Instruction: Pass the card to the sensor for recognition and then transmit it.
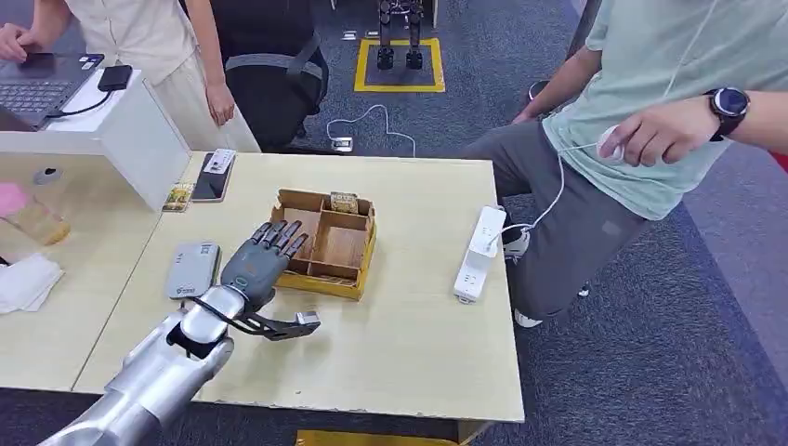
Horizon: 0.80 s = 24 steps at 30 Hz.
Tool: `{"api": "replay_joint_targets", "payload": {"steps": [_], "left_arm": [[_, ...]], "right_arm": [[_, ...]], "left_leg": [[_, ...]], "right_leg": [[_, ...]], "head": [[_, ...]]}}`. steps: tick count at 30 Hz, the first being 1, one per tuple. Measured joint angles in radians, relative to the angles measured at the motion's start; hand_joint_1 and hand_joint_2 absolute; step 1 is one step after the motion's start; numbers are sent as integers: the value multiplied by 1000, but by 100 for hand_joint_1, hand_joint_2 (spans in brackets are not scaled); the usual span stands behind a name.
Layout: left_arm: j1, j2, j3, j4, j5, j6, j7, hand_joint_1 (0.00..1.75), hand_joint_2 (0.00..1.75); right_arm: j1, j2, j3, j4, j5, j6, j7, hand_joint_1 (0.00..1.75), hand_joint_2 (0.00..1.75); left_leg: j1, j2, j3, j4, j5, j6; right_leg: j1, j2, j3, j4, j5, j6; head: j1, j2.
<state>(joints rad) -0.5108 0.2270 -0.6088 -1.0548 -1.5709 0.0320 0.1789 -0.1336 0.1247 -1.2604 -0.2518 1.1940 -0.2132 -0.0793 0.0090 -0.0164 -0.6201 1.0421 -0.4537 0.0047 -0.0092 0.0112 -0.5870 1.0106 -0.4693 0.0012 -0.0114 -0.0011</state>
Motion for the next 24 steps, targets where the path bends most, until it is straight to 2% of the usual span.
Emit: {"api": "replay_joint_targets", "payload": {"steps": [4, 10, 24], "left_arm": [[-4, 6, 8, 0, 0, -5, -7, 0, 175], [-28, 15, 42, 1, 0, -23, -68, 0, 175], [-56, 22, 64, 17, 0, -31, -68, 0, 175]], "right_arm": [[0, 0, -4, 0, 1, 0, 0, 0, 175], [0, 0, -6, 0, 10, 1, 0, 0, 175], [0, 0, -8, 0, 15, 1, 6, 0, 175]], "left_leg": [[0, 0, 0, 0, 0, 0], [0, 0, 0, 0, 0, 0], [0, 0, 0, 0, 0, 0]], "right_leg": [[0, 0, 0, 0, 0, 0], [0, 0, 0, 0, 0, 0], [0, 0, 0, 0, 0, 0]], "head": [[0, 0], [0, 0], [0, 0]]}}
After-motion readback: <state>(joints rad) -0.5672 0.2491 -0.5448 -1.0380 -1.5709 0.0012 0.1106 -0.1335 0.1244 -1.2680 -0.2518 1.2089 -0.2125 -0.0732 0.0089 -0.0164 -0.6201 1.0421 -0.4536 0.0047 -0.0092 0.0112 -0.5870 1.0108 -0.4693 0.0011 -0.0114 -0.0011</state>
